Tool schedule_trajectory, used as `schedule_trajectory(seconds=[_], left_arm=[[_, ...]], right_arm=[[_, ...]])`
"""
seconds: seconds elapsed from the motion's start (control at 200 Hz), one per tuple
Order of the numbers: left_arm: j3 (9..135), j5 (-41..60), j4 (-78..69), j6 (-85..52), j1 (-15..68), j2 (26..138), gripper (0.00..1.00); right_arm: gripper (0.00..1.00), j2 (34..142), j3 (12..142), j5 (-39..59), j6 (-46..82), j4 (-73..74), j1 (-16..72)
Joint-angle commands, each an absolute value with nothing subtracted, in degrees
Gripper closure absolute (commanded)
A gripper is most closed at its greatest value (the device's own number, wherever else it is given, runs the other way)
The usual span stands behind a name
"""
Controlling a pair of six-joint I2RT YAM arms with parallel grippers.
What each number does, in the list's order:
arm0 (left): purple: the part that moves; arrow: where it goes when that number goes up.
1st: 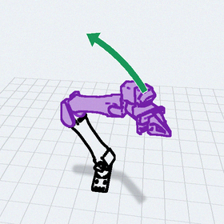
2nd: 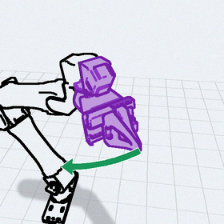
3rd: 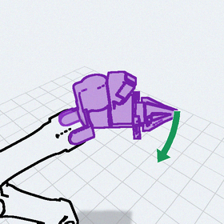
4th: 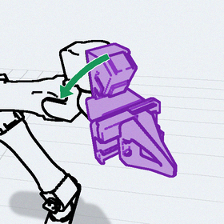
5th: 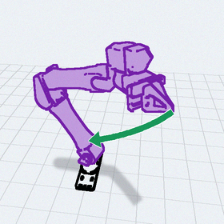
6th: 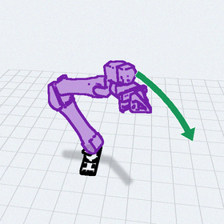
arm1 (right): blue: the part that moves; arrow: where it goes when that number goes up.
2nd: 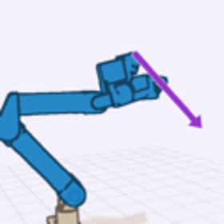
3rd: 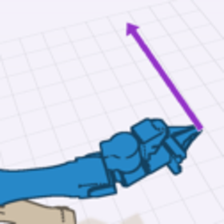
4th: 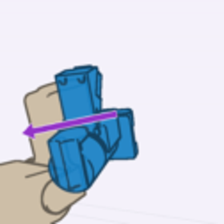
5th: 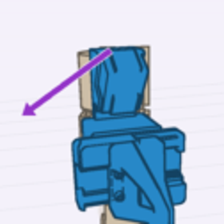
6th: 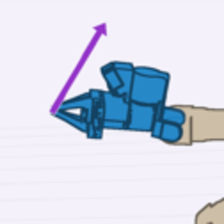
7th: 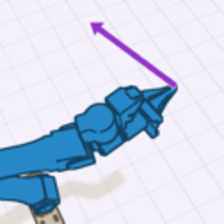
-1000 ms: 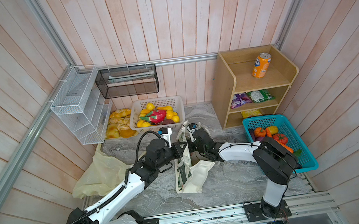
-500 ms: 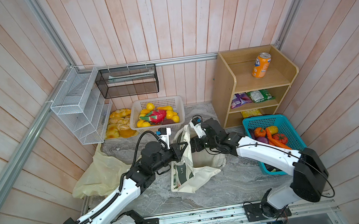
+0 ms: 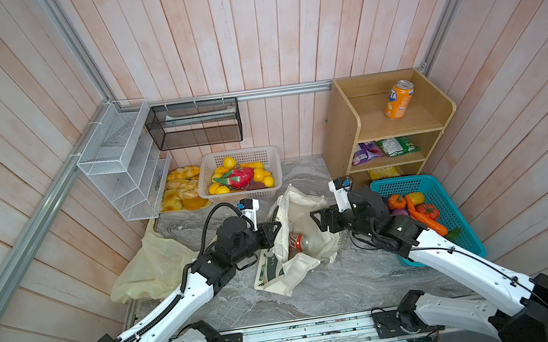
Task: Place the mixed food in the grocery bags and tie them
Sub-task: 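Open the right gripper and withdraw it from the tote toward the shelf, then reach the right gripper to the purple snack bag on the lower shelf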
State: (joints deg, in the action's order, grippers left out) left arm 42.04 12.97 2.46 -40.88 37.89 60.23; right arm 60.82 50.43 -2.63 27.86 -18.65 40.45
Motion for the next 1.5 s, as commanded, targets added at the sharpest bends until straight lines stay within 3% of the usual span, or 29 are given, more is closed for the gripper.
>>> schedule_trajectory(seconds=[0.0,0.375,0.6,0.885,0.945,1.005,1.155,1.495], left_arm=[[41.91,11.22,5.39,-38.62,37.86,59.22,1.00],[42.53,11.34,6.63,-37.35,37.61,58.99,1.00],[42.89,11.50,6.24,-37.09,37.38,59.31,1.00],[43.07,11.34,6.85,-36.86,37.14,58.95,1.00],[43.24,11.34,7.11,-36.78,37.16,59.05,1.00],[43.58,11.42,7.32,-36.65,37.18,59.15,1.00],[45.27,12.16,7.91,-36.05,37.11,59.73,1.00],[48.82,15.38,4.96,-37.43,37.57,63.37,1.00]], right_arm=[[0.17,56.50,47.48,-6.49,32.91,-20.36,40.34],[0.21,53.04,48.18,-5.53,34.19,-20.77,40.30],[0.22,49.10,50.56,-10.63,33.13,-28.10,39.42],[0.25,53.98,42.98,-1.64,34.19,-18.98,36.09],[0.30,56.42,42.78,0.06,33.89,-17.12,35.94],[0.43,58.53,43.33,1.37,33.17,-15.95,35.87],[0.99,60.64,48.08,2.01,30.95,-16.00,35.07],[1.00,62.00,60.20,4.94,25.79,-21.04,27.85]])
